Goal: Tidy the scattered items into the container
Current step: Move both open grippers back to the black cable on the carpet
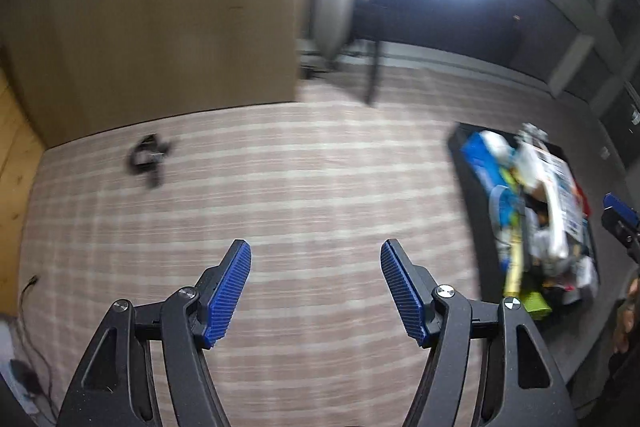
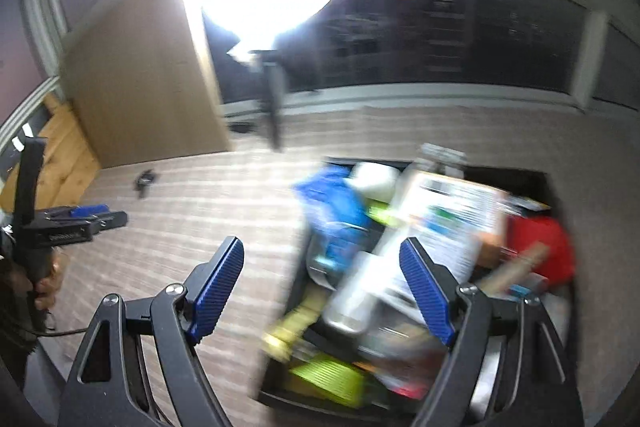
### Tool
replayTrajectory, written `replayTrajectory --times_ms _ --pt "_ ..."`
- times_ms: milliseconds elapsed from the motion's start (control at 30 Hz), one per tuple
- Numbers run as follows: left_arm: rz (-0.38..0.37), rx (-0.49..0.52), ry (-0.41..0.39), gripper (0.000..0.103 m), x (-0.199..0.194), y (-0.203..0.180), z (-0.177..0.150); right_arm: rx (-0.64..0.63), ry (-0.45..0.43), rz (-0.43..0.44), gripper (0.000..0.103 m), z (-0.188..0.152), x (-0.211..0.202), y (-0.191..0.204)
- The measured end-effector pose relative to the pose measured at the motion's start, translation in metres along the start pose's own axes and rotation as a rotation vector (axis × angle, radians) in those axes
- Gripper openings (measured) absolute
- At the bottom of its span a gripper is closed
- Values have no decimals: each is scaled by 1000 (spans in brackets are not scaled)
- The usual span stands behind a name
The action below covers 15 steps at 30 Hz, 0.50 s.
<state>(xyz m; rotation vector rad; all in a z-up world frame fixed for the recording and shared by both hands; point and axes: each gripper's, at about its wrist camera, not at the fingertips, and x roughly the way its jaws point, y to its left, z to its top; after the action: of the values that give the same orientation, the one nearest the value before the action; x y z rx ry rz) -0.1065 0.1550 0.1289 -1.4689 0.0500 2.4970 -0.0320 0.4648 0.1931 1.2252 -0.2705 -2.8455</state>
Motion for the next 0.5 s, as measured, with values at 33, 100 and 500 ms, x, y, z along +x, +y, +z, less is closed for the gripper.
replayTrajectory --times_ms 33,100,500 --pt "10 -16 -2 65 0 15 0 -12 9 24 79 5 10 17" --pt "30 -48 -11 63 0 50 0 -53 26 75 79 15 33 55" --pt "61 -94 37 58 57 216 37 -317 132 217 71 45 178 267"
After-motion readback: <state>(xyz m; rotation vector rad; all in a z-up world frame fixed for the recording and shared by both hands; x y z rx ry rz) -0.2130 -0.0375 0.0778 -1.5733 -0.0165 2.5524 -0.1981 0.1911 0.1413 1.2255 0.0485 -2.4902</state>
